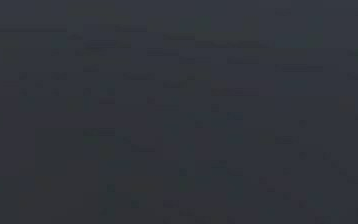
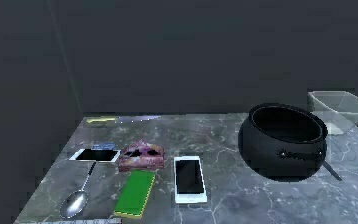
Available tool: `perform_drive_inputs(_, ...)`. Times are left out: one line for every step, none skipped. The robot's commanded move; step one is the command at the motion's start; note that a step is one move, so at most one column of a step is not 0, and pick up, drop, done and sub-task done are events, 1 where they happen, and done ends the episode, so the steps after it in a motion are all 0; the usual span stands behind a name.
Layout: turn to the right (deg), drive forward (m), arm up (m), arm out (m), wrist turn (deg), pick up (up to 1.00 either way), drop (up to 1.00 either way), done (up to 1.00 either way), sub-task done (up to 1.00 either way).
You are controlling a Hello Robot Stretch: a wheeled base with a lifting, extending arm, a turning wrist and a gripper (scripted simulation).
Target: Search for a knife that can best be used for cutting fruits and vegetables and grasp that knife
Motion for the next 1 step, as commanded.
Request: perform_drive_inputs(6.0, 0.0, 0.0, 0.0, 0.0, 0.0, 0.0, 0.0, 0.0)
